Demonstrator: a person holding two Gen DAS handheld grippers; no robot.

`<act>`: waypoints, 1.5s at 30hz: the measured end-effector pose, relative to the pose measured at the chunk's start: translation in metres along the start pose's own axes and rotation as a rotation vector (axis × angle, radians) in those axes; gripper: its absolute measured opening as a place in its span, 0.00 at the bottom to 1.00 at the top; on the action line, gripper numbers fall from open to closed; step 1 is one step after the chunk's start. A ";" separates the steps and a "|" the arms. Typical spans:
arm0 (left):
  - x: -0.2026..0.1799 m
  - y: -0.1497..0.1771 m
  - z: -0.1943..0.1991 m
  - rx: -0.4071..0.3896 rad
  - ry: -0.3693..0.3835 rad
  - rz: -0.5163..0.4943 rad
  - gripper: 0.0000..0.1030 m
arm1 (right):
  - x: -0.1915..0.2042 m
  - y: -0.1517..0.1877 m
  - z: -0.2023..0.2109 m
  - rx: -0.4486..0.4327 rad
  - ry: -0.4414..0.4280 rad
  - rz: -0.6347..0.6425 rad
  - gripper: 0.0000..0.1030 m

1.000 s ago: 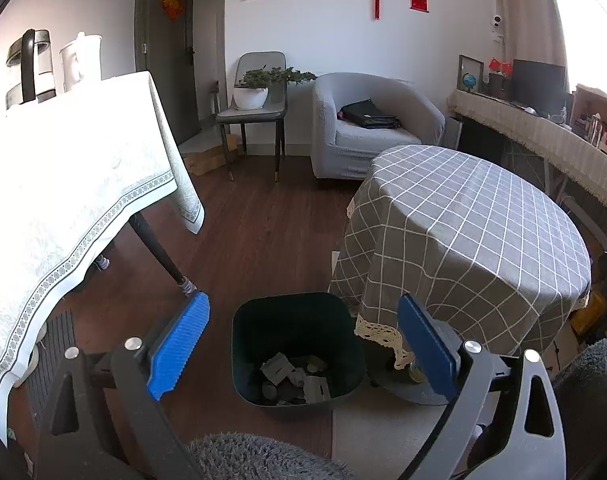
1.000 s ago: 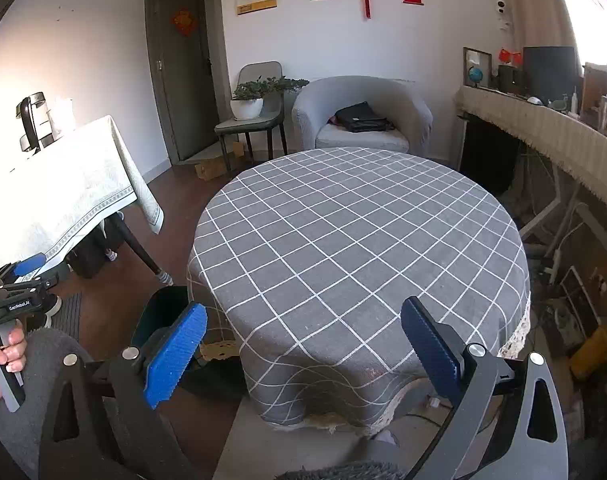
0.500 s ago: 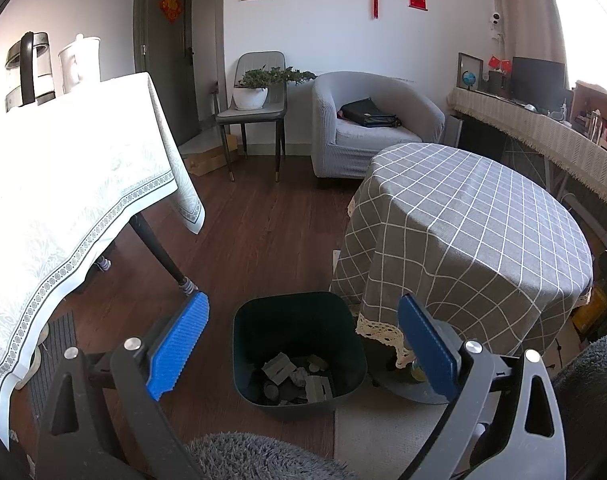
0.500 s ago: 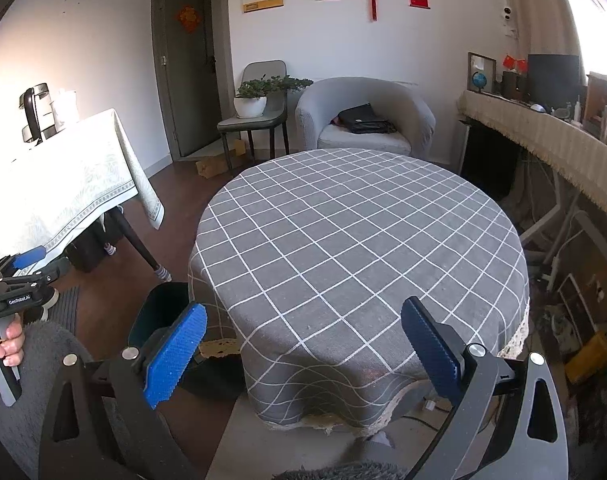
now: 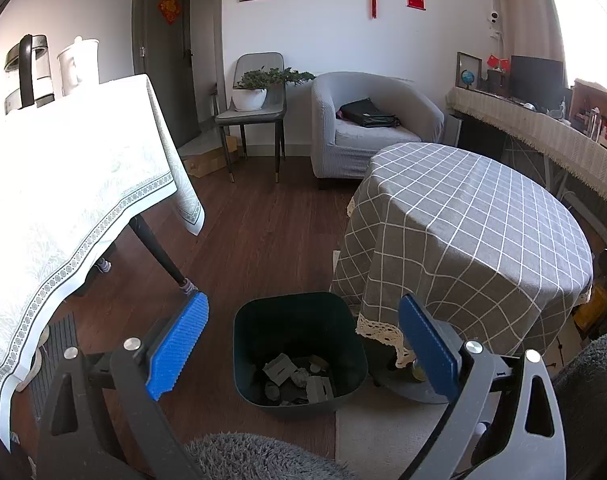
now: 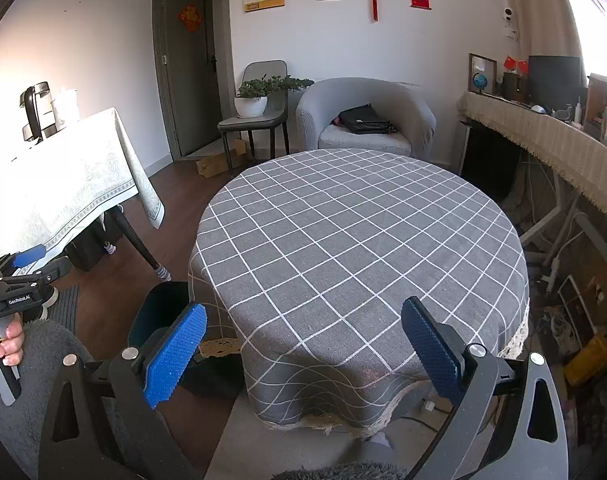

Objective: Collect trash

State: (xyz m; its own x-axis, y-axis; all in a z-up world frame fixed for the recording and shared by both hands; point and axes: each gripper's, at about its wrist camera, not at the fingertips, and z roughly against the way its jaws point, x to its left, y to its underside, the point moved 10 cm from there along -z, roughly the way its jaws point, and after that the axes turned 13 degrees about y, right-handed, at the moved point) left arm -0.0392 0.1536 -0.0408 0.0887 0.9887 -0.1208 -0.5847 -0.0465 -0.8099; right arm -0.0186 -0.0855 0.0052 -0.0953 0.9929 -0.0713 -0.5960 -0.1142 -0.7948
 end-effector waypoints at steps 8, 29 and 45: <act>0.000 0.000 0.001 -0.002 0.001 0.001 0.95 | 0.001 0.000 -0.001 0.001 -0.002 0.005 0.96; 0.000 0.001 0.000 -0.003 0.001 0.002 0.95 | 0.002 0.002 -0.001 0.001 -0.002 0.014 0.96; 0.000 0.000 0.000 -0.005 0.003 0.004 0.95 | 0.001 0.004 -0.001 0.003 0.001 0.020 0.96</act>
State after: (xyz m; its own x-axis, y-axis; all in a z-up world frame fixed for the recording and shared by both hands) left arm -0.0398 0.1536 -0.0409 0.0891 0.9880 -0.1258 -0.5812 -0.0510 -0.8122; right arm -0.0198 -0.0844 0.0014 -0.1068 0.9904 -0.0878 -0.5962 -0.1344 -0.7915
